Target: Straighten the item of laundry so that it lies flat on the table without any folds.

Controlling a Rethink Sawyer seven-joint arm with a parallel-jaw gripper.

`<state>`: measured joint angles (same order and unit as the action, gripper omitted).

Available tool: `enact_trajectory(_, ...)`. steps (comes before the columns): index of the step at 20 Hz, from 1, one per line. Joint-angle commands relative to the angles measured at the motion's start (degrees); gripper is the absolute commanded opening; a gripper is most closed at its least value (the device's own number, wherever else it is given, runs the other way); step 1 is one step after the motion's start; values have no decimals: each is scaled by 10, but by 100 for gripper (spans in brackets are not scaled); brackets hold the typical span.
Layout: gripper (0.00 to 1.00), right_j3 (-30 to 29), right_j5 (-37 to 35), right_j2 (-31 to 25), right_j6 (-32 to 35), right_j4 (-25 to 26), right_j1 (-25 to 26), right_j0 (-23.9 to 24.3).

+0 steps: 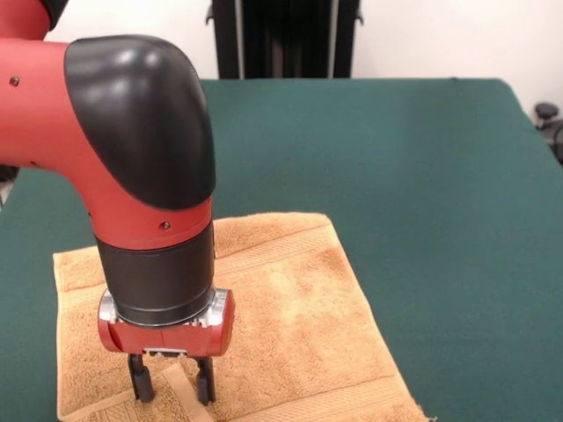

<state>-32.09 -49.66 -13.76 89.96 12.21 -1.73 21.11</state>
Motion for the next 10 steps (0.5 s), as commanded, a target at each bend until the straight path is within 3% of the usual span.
enact_trajectory(1, 100, -116, -48, 4, -26, 15, -15, -21)
enact_trajectory(10, 100, -126, -33, 4, -24, 19, -21, -21)
